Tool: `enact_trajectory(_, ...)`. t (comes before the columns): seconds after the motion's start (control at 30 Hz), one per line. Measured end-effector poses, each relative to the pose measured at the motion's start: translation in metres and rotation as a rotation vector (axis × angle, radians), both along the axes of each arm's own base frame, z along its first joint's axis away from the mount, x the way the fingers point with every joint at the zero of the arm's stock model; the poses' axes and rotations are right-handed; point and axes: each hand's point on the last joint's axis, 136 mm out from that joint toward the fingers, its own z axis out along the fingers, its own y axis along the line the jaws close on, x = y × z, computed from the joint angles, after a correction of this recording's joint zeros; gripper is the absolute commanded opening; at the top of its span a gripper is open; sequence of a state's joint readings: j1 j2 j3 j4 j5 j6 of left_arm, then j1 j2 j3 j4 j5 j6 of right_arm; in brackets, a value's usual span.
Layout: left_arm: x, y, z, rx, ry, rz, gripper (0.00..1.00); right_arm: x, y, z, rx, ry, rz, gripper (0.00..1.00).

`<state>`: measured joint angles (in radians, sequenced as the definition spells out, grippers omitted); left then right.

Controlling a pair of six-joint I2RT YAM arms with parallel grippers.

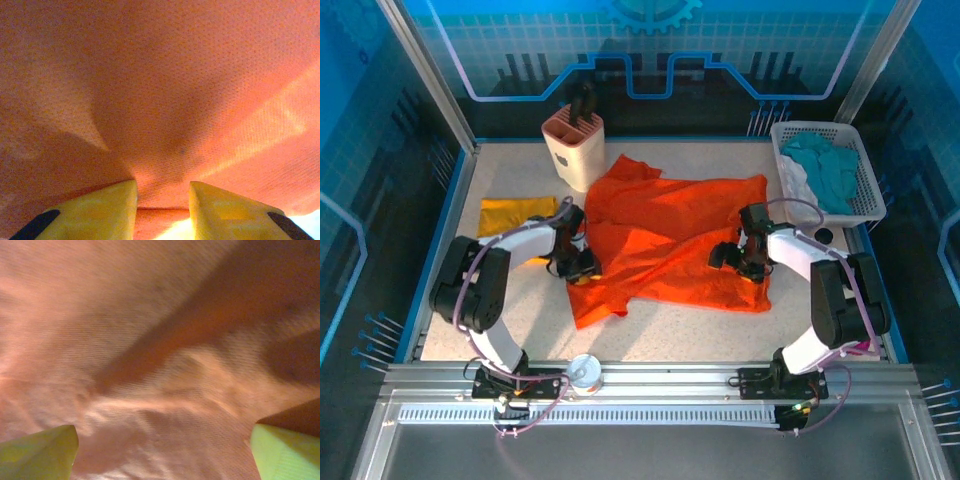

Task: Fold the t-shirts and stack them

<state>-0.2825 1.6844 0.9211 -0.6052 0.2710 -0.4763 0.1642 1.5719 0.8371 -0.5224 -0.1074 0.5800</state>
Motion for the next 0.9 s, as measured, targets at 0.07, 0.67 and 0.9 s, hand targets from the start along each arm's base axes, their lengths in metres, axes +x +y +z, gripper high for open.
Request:
enact_trajectory(0.07, -0.02, -0.004, -0.002, 0.005, 0.022, -0.013, 0.32, 0.0, -0.008, 0.002, 0.009, -0.008, -0.034, 0.85)
enact_trajectory(0.67, -0.018, 0.016, 0.043, 0.073, -0.046, 0.032, 0.51, -0.011, -0.047, 0.04, -0.057, -0.084, -0.107, 1.0)
enact_trajectory(0.9, 0.006, 0.043, 0.068, 0.084, -0.122, 0.094, 0.5, -0.015, -0.054, 0.061, -0.076, -0.134, -0.11, 1.0)
